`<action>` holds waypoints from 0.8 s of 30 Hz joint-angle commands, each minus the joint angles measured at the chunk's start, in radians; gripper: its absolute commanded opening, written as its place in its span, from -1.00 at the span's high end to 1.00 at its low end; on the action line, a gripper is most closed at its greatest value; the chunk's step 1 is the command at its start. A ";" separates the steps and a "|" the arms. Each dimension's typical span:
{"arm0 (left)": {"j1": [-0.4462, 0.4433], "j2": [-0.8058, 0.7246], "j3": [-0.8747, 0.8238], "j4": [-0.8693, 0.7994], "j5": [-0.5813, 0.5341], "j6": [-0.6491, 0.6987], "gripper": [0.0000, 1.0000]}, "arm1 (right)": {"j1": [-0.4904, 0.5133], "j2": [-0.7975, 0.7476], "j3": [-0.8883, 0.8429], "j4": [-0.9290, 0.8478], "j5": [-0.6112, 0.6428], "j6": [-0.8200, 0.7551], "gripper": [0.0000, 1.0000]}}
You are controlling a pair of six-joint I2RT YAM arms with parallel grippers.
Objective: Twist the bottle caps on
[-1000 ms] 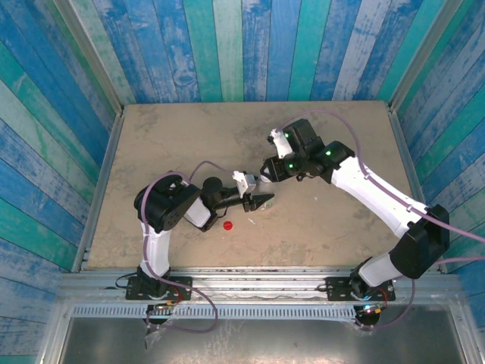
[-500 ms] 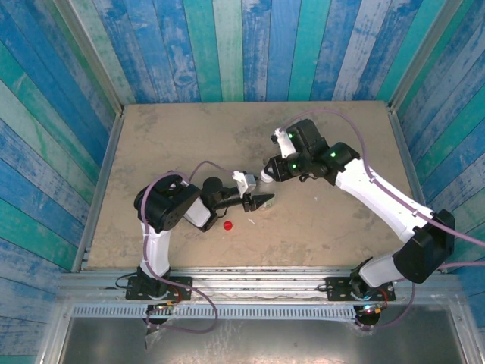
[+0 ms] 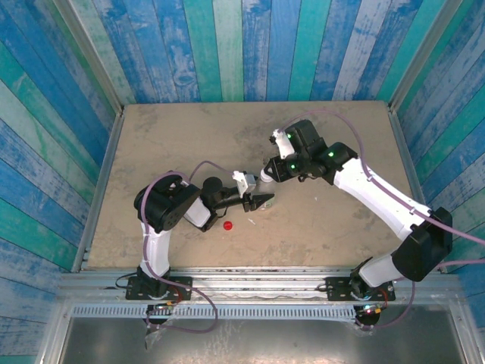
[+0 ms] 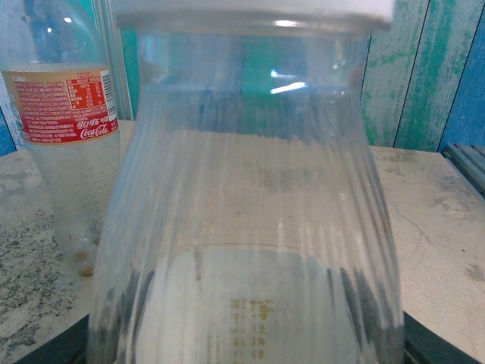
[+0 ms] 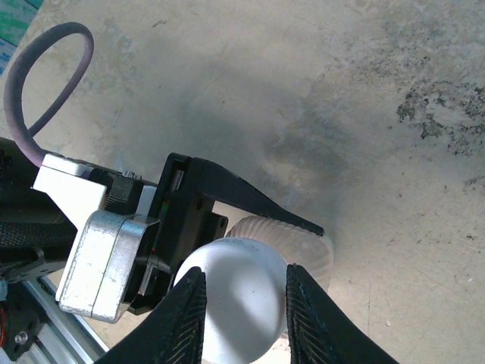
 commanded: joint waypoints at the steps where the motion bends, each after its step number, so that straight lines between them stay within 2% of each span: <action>1: -0.010 0.027 -0.012 -0.095 0.015 0.010 -0.21 | 0.000 0.058 -0.021 -0.114 0.031 -0.017 0.37; 12: -0.010 0.045 -0.005 -0.060 0.013 -0.047 -0.20 | 0.000 0.014 -0.068 -0.105 0.022 0.013 0.52; 24: -0.010 0.044 -0.001 -0.082 0.009 -0.037 -0.19 | -0.001 -0.063 -0.062 -0.087 -0.031 0.055 0.45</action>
